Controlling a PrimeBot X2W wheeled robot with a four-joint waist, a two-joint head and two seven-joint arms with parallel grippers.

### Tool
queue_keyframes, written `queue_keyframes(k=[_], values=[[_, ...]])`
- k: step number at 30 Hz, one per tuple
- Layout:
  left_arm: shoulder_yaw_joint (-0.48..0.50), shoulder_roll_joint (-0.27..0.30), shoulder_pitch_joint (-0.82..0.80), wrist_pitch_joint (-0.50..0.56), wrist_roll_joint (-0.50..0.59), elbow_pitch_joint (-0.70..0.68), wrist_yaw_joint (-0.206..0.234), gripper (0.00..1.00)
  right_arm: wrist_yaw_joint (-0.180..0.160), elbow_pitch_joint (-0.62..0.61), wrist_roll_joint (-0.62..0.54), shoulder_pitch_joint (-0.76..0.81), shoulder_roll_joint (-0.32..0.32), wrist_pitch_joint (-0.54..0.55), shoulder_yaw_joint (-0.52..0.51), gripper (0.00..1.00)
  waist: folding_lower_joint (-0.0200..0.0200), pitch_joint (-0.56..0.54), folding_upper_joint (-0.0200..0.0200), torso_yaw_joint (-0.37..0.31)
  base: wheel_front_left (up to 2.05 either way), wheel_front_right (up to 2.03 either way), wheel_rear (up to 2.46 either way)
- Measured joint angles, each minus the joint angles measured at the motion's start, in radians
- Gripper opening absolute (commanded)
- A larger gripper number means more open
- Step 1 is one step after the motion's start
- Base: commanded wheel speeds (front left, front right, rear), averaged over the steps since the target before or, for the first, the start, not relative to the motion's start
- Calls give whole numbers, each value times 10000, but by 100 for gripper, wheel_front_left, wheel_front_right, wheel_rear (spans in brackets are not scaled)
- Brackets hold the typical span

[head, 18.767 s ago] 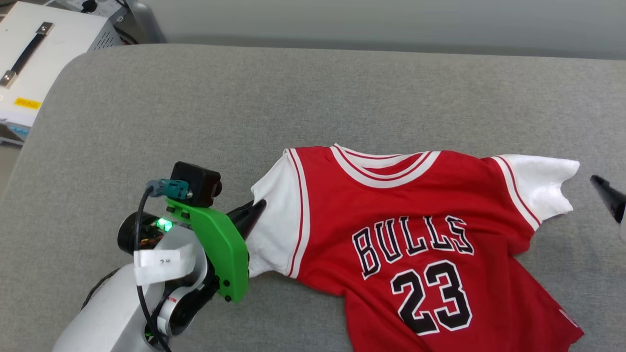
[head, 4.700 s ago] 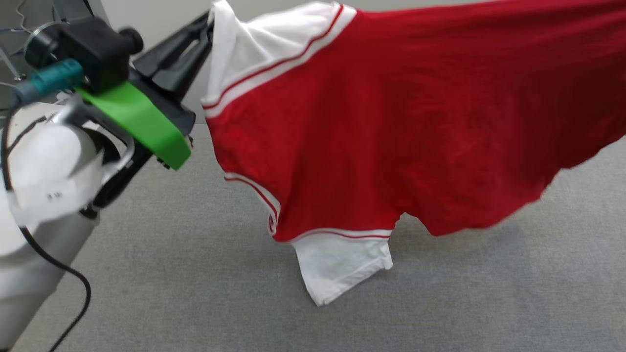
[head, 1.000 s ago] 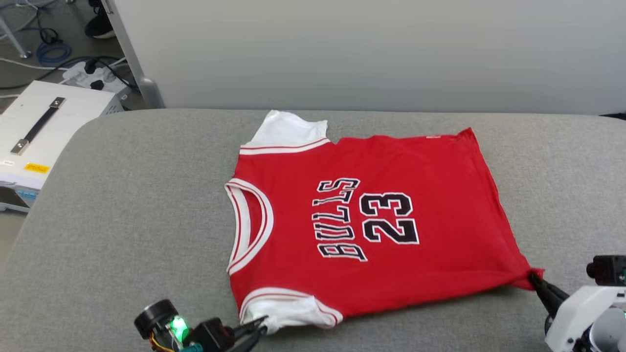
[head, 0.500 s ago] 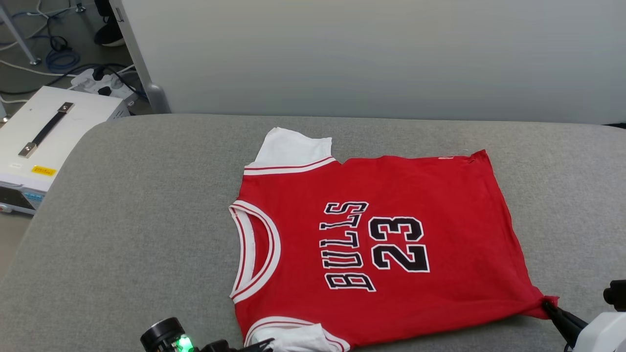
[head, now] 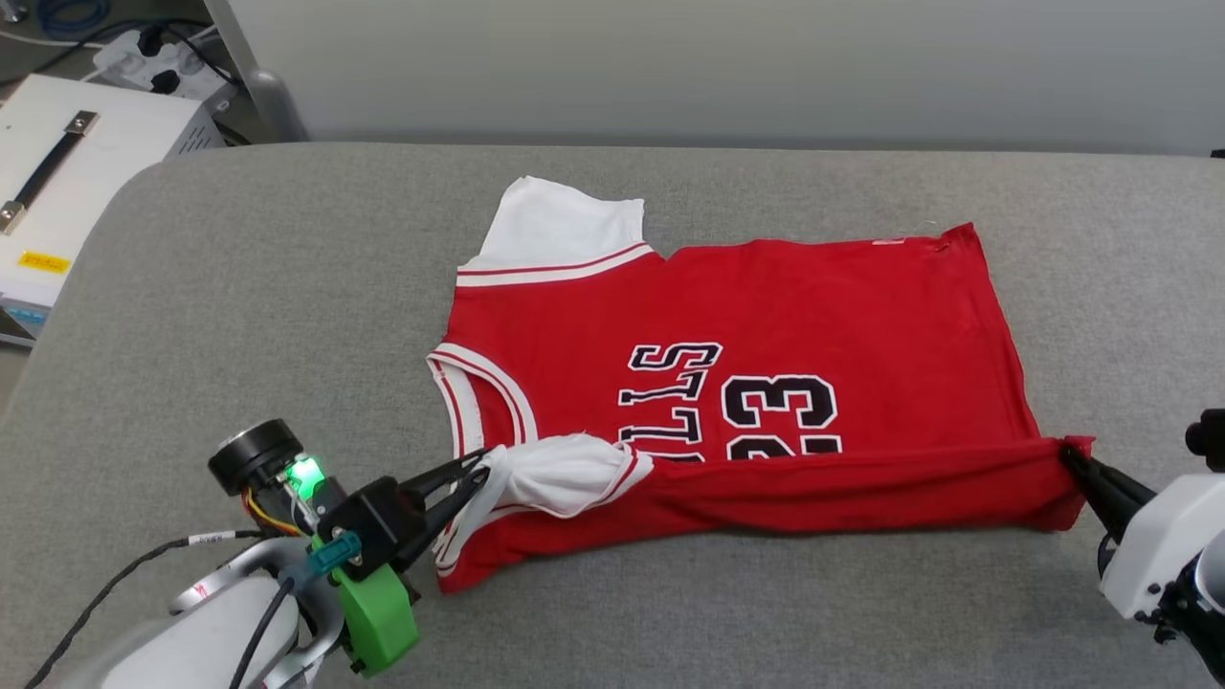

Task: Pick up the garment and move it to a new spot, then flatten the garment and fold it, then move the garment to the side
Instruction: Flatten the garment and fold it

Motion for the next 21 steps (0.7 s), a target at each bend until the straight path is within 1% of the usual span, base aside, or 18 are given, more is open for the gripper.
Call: queue_keyframes(k=[7,11,17,21], values=[[-1653,35,-1565,79,-483,673,0,0,0,662,-384,-1119,182,268,240,0,0,678,0,-96,0,0,0],[-2337,42,-2421,73,-848,1152,0,0,0,1149,-508,-1665,263,351,382,0,0,1022,0,-169,0,0,0],[-2974,-23,-3308,-2,-1310,1870,0,0,0,1726,-698,-2223,307,395,813,0,0,1440,0,-289,0,0,0],[-3191,-165,-3497,-4,-1417,2234,0,0,0,1906,-698,-2456,311,368,1091,0,1,1578,0,-354,0,0,0]])
